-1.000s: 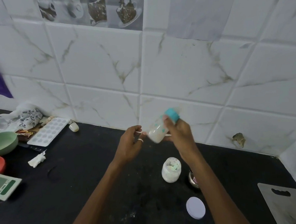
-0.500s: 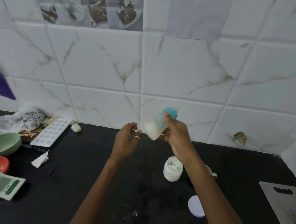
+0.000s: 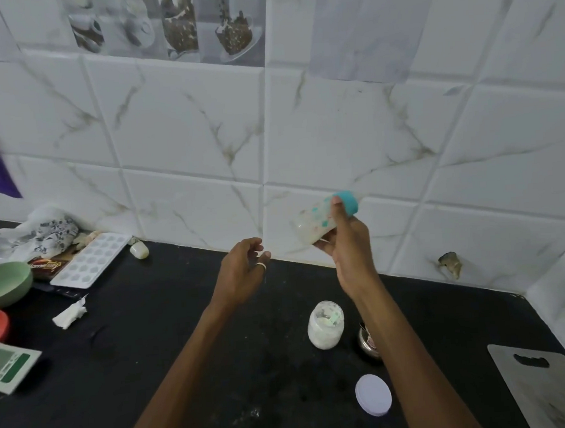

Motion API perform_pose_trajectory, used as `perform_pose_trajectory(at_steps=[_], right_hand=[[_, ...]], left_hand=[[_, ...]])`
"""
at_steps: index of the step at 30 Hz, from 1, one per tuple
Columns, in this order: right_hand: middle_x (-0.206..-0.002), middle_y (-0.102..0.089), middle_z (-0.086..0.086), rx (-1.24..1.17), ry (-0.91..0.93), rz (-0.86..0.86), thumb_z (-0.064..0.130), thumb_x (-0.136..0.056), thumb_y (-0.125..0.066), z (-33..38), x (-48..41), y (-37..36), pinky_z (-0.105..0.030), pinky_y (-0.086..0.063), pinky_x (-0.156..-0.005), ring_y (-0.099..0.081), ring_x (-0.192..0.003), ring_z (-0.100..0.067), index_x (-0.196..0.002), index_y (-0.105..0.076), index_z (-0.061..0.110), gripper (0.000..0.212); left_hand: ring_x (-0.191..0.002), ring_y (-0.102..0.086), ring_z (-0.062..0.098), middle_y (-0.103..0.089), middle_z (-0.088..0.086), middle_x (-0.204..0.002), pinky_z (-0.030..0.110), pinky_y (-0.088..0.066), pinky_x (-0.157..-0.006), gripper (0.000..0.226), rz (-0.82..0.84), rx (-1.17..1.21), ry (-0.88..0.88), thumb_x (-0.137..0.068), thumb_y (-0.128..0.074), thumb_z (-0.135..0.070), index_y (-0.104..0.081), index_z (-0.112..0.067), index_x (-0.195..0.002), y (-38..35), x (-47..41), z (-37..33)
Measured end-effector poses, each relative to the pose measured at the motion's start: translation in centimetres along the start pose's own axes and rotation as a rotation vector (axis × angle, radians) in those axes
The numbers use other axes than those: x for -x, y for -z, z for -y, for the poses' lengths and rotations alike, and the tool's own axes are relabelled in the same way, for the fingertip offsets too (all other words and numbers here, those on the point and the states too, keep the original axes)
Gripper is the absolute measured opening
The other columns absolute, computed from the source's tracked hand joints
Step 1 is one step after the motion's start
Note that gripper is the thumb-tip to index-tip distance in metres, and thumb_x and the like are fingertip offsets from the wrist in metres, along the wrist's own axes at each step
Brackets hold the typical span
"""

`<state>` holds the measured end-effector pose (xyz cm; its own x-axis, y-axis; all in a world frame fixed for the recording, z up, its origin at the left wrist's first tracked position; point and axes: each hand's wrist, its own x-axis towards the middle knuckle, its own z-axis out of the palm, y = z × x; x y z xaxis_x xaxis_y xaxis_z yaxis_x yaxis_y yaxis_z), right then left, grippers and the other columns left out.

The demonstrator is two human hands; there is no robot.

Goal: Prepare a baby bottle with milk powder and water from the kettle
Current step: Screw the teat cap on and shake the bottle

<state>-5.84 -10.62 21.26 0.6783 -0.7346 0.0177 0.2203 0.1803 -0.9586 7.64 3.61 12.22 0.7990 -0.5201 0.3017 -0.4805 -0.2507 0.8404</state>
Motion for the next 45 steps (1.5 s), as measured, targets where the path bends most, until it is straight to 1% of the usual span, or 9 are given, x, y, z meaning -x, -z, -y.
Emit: perform_pose_trajectory(at_steps=[4, 7, 14, 20, 25, 30, 35, 40, 45], right_hand=[[-0.114, -0.074, 0.0, 0.393, 0.005, 0.217, 0.059, -0.091, -0.064, -1.7, 1.1, -0.3, -0.048, -0.06, -0.092, -0.073, -0.105, -0.018, -0.116, -0.066, 0.022, 0.044], [-0.117, -0.074, -0.003, 0.19, 0.007, 0.091, 0.063, -0.086, -0.065, -1.0, 0.5, 0.4, -0.044, -0.061, -0.091, -0.073, -0.106, -0.018, -0.125, -0.063, 0.016, 0.061], [-0.113, -0.073, 0.003, 0.48, 0.028, 0.173, 0.059, -0.092, -0.061, -1.8, 0.3, 0.1, -0.043, -0.061, -0.091, -0.072, -0.103, -0.015, -0.116, -0.064, 0.022, 0.045], [-0.117, -0.072, -0.004, 0.048, 0.007, -0.103, 0.052, -0.094, -0.06, -0.3, -1.8, 1.0, -0.034, -0.063, -0.082, -0.073, -0.102, -0.017, -0.127, -0.06, 0.013, 0.051], [-0.115, -0.074, -0.004, 0.333, 0.009, 0.109, 0.053, -0.095, -0.062, -1.8, -1.1, -0.3, -0.042, -0.063, -0.087, -0.074, -0.103, -0.017, -0.119, -0.065, 0.017, 0.044], [-0.119, -0.071, -0.006, -0.021, 0.046, -0.159, 0.05, -0.096, -0.06, -0.3, -2.6, 0.9, -0.036, -0.063, -0.083, -0.073, -0.104, -0.018, -0.13, -0.058, 0.011, 0.052], [-0.111, -0.074, 0.003, 0.429, 0.074, 0.087, 0.057, -0.093, -0.059, -2.3, -1.1, -0.3, -0.036, -0.063, -0.086, -0.073, -0.103, -0.016, -0.111, -0.064, 0.027, 0.036], [-0.116, -0.071, -0.003, 0.074, 0.078, -0.171, 0.053, -0.096, -0.058, -0.6, -2.5, 1.5, -0.033, -0.063, -0.081, -0.073, -0.101, -0.015, -0.126, -0.059, 0.015, 0.049], [-0.117, -0.073, -0.002, 0.457, 0.074, 0.117, 0.063, -0.087, -0.057, -2.1, -0.7, 0.2, -0.038, -0.062, -0.09, -0.072, -0.104, -0.016, -0.125, -0.062, 0.014, 0.062]], left_hand=[[-0.108, -0.062, 0.014, -0.062, -0.005, -0.117, 0.018, -0.051, -0.086, 0.046, 0.038, -0.036, -0.032, -0.089, -0.071, -0.008, -0.057, -0.008, -0.132, -0.1, -0.2, 0.1], [-0.105, -0.062, 0.008, -0.064, -0.007, -0.116, 0.009, -0.046, -0.079, 0.039, 0.018, -0.007, -0.032, -0.094, -0.066, -0.019, -0.057, -0.013, -0.132, -0.4, -0.3, 0.1], [-0.103, -0.063, 0.008, -0.066, -0.001, -0.117, 0.036, -0.055, -0.093, 0.045, 0.022, -0.015, -0.066, -0.088, -0.069, -0.003, -0.058, -0.009, -0.131, -0.8, -0.8, 0.5], [-0.107, -0.062, 0.003, -0.065, -0.01, -0.115, 0.022, -0.051, -0.086, 0.035, -0.011, 0.026, -0.052, -0.098, -0.062, -0.03, -0.058, -0.019, -0.13, -0.8, -1.4, -0.6], [-0.111, -0.063, 0.013, -0.065, -0.005, -0.117, 0.034, -0.055, -0.089, 0.037, -0.016, -0.001, -0.087, -0.096, -0.064, -0.019, -0.058, -0.013, -0.132, -0.6, -2.2, -0.5], [-0.119, -0.057, 0.007, -0.063, -0.008, -0.124, 0.037, -0.053, -0.095, 0.038, -0.048, -0.026, -0.09, -0.1, -0.056, -0.037, -0.056, -0.019, -0.133, -0.5, -2.0, -0.4], [-0.146, -0.031, 0.023, -0.043, 0.005, -0.153, 0.043, -0.034, -0.117, 0.051, -0.065, -0.231, -0.256, -0.102, -0.049, -0.039, -0.046, -0.011, -0.144, -0.2, -2.2, -0.6], [-0.154, -0.013, 0.021, -0.03, 0.005, -0.162, 0.042, -0.022, -0.122, 0.06, -0.069, -0.303, -0.26, -0.104, -0.04, -0.047, -0.036, -0.01, -0.151, 0.2, -2.0, -0.6], [-0.153, -0.015, 0.022, -0.029, 0.006, -0.162, 0.046, -0.024, -0.122, 0.06, -0.05, -0.262, -0.212, -0.103, -0.042, -0.045, -0.035, -0.01, -0.151, 0.0, -1.9, -0.8]])
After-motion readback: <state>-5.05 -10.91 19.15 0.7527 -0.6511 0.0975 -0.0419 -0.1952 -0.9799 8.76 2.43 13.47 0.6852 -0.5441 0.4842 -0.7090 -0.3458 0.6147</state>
